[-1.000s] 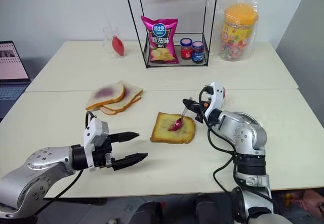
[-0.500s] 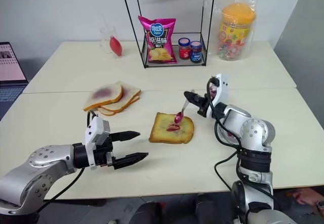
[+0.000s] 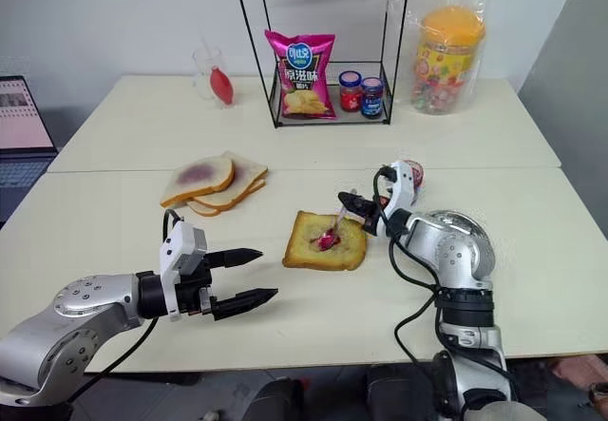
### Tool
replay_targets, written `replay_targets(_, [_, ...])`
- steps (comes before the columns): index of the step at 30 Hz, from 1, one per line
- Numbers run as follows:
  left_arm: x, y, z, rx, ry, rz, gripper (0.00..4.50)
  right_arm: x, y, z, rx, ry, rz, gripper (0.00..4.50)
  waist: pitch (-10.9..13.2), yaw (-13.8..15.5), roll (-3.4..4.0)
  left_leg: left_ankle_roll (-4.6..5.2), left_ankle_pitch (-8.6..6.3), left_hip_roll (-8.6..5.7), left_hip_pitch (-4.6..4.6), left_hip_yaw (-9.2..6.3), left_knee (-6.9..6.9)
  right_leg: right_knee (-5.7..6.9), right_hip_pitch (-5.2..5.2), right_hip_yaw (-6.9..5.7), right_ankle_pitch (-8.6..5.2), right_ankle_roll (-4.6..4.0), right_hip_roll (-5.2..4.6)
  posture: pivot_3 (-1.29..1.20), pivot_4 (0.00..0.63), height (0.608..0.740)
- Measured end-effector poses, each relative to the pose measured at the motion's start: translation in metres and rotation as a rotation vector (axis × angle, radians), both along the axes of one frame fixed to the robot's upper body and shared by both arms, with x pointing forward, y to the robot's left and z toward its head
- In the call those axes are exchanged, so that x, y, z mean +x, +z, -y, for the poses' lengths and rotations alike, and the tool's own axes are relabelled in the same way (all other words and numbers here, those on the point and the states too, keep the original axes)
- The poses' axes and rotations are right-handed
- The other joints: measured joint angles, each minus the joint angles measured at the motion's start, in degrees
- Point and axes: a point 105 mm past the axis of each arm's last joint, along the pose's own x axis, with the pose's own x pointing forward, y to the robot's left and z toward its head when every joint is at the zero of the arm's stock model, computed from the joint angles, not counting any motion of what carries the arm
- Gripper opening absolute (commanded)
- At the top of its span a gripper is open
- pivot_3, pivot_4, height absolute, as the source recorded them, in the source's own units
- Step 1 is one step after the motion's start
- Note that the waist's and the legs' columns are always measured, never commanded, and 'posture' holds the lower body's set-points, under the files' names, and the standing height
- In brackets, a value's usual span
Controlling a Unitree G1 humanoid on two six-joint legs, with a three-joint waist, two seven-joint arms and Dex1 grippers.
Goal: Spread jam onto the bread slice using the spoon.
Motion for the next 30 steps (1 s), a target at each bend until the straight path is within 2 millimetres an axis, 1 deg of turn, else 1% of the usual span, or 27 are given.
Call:
replay_targets(2, [0.000,0.001,0.000,0.000,-0.001,0.003,4.50,0.001,0.001,0.008,-0.013,-0.010,0.007,0.05,0.00,0.02,0.00,0.00,0.00,0.00,0.00,-0.01,0.00,0.01,0.00,-0.01,0.00,0.00,0.01,0.00,0.150,0.740])
replay_targets(5, [0.002,0.002,0.001,0.002,-0.006,0.009,4.50,0.004,0.004,0.029,-0.045,-0.053,0.024,0.05,0.00,0.08,0.00,0.00,0.00,-0.03,-0.01,0.01,0.02,0.00,0.01,0.02,0.00,0.00,-0.01,0.00,0.150,0.740])
replay_targets(8, [0.003,0.002,0.002,0.004,-0.011,0.012,4.50,0.006,0.008,0.043,-0.054,-0.086,0.035,0.05,0.00,0.06,-0.01,0.00,0.00,-0.03,-0.01,0.02,0.02,0.00,0.01,0.04,0.00,0.00,0.00,0.00,0.150,0.740])
replay_targets(11, [0.004,0.002,0.004,0.004,-0.020,0.013,4.50,0.009,0.014,0.043,-0.044,-0.095,0.043,0.05,0.01,-0.06,-0.01,0.00,0.00,0.00,0.00,0.02,0.00,0.02,-0.02,0.04,0.00,0.00,0.02,0.00,0.150,0.740])
replay_targets(13, [0.005,0.004,0.004,0.005,-0.021,0.019,4.50,0.011,0.023,0.040,-0.013,-0.101,0.051,0.05,0.01,-0.17,-0.01,0.00,0.00,0.01,0.00,0.02,-0.01,0.03,-0.03,0.04,0.00,0.00,0.03,0.00,0.150,0.740])
replay_targets(15, [0.005,0.004,0.004,0.005,-0.022,0.021,4.50,0.012,0.032,0.029,0.032,-0.080,0.059,0.05,0.01,-0.21,-0.01,0.00,0.00,0.02,0.00,0.01,-0.03,0.03,-0.03,0.03,0.00,0.00,0.04,0.00,0.150,0.740])
replay_targets(18, [0.005,0.004,0.004,0.005,-0.021,0.020,4.50,0.006,0.040,0.002,0.108,-0.020,0.049,0.05,0.01,-0.19,-0.01,0.00,0.00,0.02,-0.02,-0.02,-0.06,0.02,-0.04,0.01,-0.01,-0.01,0.04,0.00,0.150,0.740])
replay_targets(19, [0.005,0.004,0.004,0.005,-0.020,0.020,4.50,0.005,0.040,-0.009,0.134,-0.001,0.039,0.05,0.01,-0.18,-0.01,0.00,0.00,0.02,-0.03,-0.02,-0.06,0.02,-0.04,0.01,-0.01,-0.01,0.04,0.00,0.150,0.740])
replay_targets(22, [0.005,0.003,0.004,0.005,-0.018,0.016,4.50,0.000,0.036,-0.031,0.125,0.050,0.029,0.05,0.02,-0.14,-0.01,0.00,0.00,0.00,-0.05,-0.01,-0.06,-0.02,-0.04,0.02,-0.01,-0.01,0.01,0.00,0.150,0.740])
replay_targets(24, [0.004,0.002,0.003,0.005,-0.015,0.012,4.50,0.000,0.033,-0.035,0.108,0.054,0.030,0.05,0.02,0.00,-0.01,0.00,0.00,-0.02,-0.06,-0.01,-0.05,-0.04,-0.03,0.01,-0.01,-0.01,-0.01,0.00,0.150,0.740])
replay_targets(26, [0.003,0.000,0.003,0.005,-0.011,0.004,4.50,0.003,0.024,-0.035,0.076,0.047,0.031,0.05,0.02,0.10,-0.02,0.00,0.00,-0.02,-0.06,-0.01,-0.04,-0.06,-0.02,0.00,-0.01,-0.01,-0.02,0.00,0.150,0.740])
replay_targets(29, [0.003,-0.001,0.002,0.006,-0.010,0.001,4.50,0.009,0.008,-0.026,-0.003,0.019,0.036,0.05,0.03,0.06,-0.02,0.00,0.00,-0.02,-0.05,0.01,-0.04,-0.05,-0.03,0.02,-0.01,-0.01,-0.01,0.00,0.150,0.740])
replay_targets(30, [0.003,-0.001,0.002,0.006,-0.010,0.001,4.50,0.010,0.007,-0.025,-0.004,0.015,0.045,0.05,0.03,0.02,-0.02,0.00,0.00,-0.01,-0.04,0.01,-0.04,-0.03,-0.04,0.01,-0.01,-0.01,0.00,0.00,0.150,0.740])
